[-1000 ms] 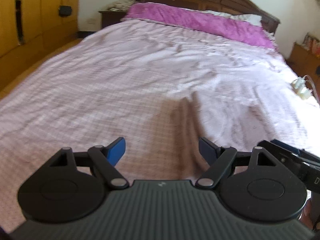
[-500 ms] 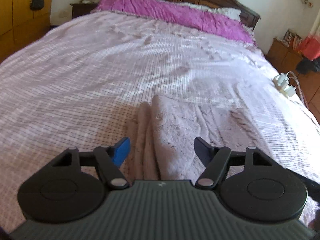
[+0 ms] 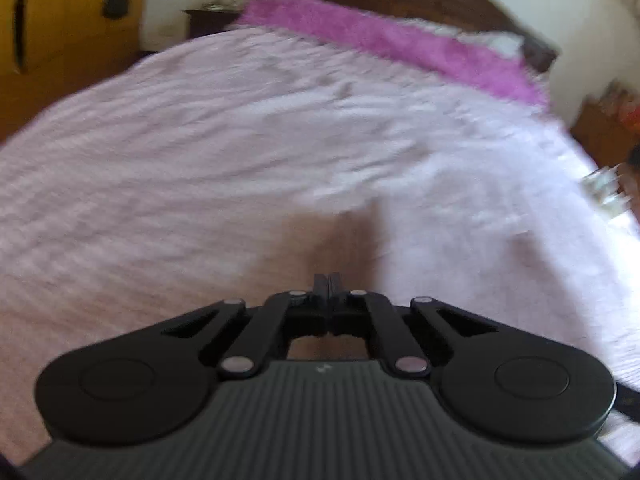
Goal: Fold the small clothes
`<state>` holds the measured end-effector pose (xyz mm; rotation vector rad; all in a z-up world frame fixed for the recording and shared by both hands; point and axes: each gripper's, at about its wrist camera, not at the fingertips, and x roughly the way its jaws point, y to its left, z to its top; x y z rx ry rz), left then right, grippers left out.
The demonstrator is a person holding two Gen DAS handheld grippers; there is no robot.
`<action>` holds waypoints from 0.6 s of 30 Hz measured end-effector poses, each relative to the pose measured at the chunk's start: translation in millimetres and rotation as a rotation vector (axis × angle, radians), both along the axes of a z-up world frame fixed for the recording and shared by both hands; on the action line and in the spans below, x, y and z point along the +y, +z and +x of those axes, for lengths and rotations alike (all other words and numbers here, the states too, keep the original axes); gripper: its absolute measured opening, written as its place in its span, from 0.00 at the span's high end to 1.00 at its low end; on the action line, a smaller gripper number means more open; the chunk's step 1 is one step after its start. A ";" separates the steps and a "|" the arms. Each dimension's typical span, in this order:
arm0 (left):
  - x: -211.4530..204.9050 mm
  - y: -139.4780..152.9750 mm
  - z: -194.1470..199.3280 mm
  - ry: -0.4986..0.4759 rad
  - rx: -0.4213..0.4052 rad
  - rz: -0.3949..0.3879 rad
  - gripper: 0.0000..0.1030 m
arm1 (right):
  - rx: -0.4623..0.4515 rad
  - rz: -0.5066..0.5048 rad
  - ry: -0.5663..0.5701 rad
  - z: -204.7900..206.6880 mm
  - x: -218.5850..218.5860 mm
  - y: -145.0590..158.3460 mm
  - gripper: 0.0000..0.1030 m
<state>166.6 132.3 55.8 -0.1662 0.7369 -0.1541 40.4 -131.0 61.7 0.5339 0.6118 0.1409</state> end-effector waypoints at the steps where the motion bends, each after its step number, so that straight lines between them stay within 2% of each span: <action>1: 4.1 -3.9 1.8 0.001 0.028 -0.022 0.99 | 0.003 -0.021 0.008 0.7 5.3 -1.1 0.23; 3: 15.1 -9.2 1.1 -0.002 0.064 -0.099 0.98 | 0.003 -0.064 0.012 2.0 12.5 -3.5 0.22; 7: 23.7 -2.0 -5.3 0.009 0.048 -0.137 0.97 | 0.015 -0.039 0.012 3.2 9.4 -5.9 0.22; 10: 24.0 8.5 -9.1 -0.019 0.041 -0.200 0.97 | 0.016 -0.017 0.005 3.0 4.3 -4.8 0.22; 13: 12.9 16.4 -9.0 -0.065 0.039 -0.217 0.93 | 0.011 -0.016 -0.005 2.7 1.0 -3.0 0.22; 14: 7.5 17.9 -8.1 -0.077 0.036 -0.213 0.79 | 0.010 -0.013 -0.006 2.1 0.3 -2.4 0.22; 15: 3.8 18.4 -9.2 -0.082 0.032 -0.207 0.59 | 0.009 -0.011 -0.007 2.0 -0.2 -2.3 0.22; 17: -6.9 17.8 -7.2 -0.065 0.021 -0.178 0.43 | 0.008 -0.012 -0.007 2.0 -1.0 -1.8 0.22; 18: -10.3 16.9 -5.9 -0.062 0.018 -0.166 0.43 | 0.006 -0.014 -0.008 2.8 -1.7 -1.5 0.22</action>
